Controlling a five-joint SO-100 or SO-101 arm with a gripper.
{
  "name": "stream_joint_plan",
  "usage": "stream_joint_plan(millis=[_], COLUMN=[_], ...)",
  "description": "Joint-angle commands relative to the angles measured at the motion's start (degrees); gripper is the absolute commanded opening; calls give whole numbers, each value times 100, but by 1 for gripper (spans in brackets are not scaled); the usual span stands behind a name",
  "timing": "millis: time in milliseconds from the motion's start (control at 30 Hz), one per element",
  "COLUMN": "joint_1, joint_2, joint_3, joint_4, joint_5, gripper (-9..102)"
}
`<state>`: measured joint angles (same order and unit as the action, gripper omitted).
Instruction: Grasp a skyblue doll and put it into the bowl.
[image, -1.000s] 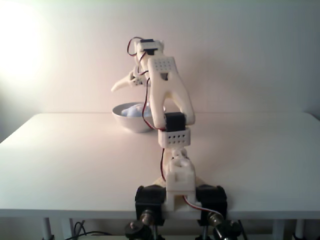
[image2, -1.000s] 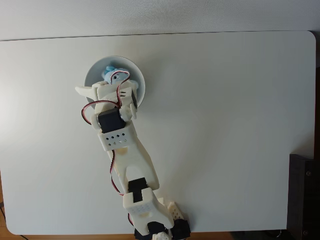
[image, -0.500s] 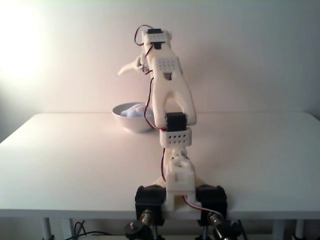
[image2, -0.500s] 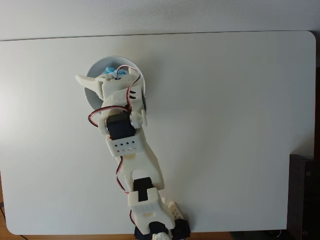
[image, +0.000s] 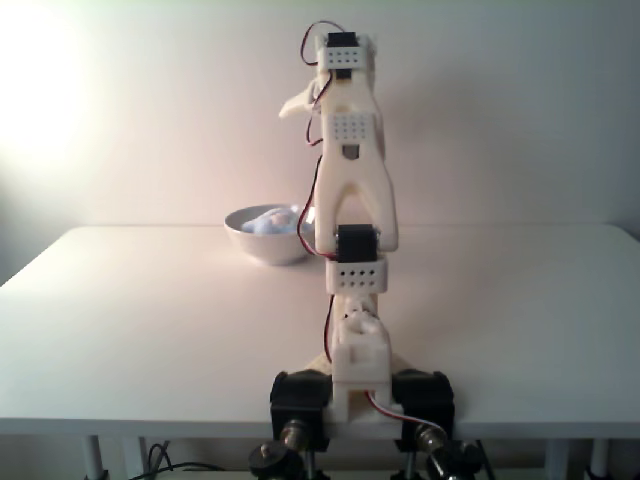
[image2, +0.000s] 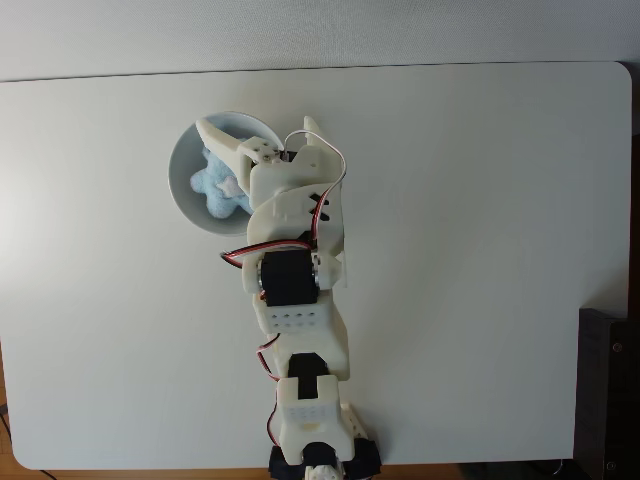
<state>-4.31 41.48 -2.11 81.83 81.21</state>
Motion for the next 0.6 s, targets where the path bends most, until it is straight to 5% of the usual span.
stream_joint_plan(millis=[0, 267, 567], joint_1=[-9, -97, -123], joint_2=[299, 439, 1617], joint_3=[-299, -976, -1195], joint_4=[-18, 229, 2479], joint_5=[26, 0, -62], gripper=[44, 16, 2])
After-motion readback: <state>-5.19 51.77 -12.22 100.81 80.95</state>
